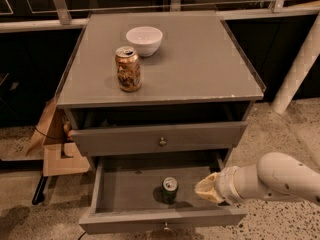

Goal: Pick green can from middle drawer and place on counter

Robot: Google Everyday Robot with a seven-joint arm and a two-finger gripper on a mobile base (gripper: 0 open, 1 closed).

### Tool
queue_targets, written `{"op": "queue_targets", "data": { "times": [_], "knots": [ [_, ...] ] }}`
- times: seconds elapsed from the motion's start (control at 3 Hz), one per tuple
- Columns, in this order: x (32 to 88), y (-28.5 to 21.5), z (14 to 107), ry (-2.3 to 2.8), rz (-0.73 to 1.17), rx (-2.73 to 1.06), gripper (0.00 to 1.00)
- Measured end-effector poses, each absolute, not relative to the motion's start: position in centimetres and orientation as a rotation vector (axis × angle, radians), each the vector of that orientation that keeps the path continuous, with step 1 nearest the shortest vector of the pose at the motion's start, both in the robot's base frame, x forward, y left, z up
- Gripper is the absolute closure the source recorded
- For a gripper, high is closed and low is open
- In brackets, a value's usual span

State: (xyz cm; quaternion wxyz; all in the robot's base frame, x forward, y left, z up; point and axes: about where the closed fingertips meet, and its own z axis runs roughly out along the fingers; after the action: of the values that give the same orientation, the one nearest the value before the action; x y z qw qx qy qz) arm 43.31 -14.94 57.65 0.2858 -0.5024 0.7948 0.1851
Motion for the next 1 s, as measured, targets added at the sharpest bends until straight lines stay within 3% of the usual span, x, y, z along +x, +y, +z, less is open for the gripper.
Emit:
{"op": "queue_targets", "data": {
  "times": [1.0],
  "knots": [
    [45.3, -11.8, 51.8, 2.029, 0.654, -1.369, 0.41]
  ]
}}
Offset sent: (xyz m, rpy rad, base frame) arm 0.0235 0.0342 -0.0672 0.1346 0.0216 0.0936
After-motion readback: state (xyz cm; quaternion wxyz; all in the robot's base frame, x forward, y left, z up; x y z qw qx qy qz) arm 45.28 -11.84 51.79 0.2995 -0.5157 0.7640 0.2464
